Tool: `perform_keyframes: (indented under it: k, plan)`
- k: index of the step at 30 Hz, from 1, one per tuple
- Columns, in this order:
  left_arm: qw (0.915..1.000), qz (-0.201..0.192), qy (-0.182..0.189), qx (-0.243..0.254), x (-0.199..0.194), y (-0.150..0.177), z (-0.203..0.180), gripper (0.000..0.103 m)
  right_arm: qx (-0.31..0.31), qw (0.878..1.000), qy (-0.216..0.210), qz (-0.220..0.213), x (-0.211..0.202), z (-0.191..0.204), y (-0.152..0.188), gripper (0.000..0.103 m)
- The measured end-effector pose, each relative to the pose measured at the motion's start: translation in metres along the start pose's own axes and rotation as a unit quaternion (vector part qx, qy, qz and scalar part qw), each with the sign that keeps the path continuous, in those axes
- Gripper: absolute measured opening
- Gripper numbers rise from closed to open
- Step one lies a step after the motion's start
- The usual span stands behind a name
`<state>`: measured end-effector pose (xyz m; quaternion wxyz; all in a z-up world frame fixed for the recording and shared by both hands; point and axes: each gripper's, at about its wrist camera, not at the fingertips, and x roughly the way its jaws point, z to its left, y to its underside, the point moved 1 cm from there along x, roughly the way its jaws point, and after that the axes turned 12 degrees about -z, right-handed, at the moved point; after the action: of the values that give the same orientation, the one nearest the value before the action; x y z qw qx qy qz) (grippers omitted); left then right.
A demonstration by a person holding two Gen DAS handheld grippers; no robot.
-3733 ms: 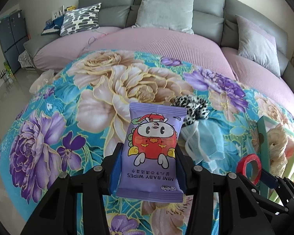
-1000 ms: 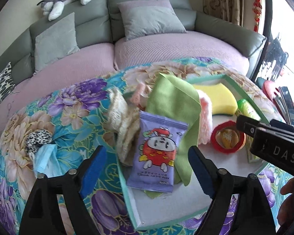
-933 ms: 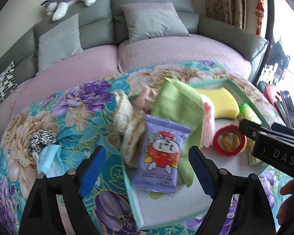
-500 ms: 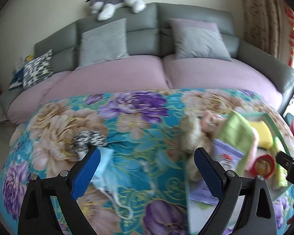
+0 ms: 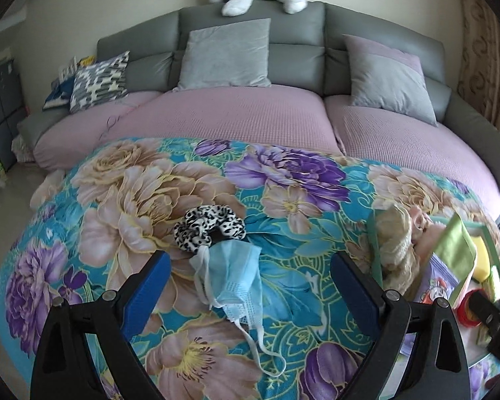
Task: Organize soft objects
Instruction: 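Move both open tools back to the bed toward the scrunchie and blue mask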
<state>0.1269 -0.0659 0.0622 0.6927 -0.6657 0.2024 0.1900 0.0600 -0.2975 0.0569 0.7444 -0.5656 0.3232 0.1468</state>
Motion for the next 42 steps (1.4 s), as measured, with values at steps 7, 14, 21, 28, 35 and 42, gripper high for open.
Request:
perform_keyframes:
  k: [7,14,21,28,35,42]
  plan:
    - [0.9988,-0.003,-0.041,-0.027,-0.001,-0.005,0.018,0.097,-0.028,1.0,-0.003,0.004,0.005,0.027,0.001,0.103]
    - [0.9942,0.052,-0.077,-0.053,0.016,-0.009,0.051,0.096,-0.058,0.998,-0.033,-0.005,0.003,0.068,-0.004,0.103]
    - [0.9859,0.064,-0.111,-0.109,0.028,-0.008,0.101,0.096,-0.079,0.995,-0.058,0.004,0.017,0.109,-0.004,0.103]
    - [0.9824,0.049,-0.101,-0.149,0.04,-0.001,0.129,0.097,-0.096,0.992,-0.082,0.007,0.031,0.146,-0.004,0.103]
    - [0.9756,0.063,-0.107,-0.181,0.058,0.012,0.15,0.097,-0.114,0.988,-0.099,0.029,0.054,0.178,0.01,0.103]
    - [0.9732,0.065,-0.126,-0.181,0.064,0.02,0.16,0.097,-0.135,0.984,-0.11,0.049,0.071,0.201,0.023,0.103]
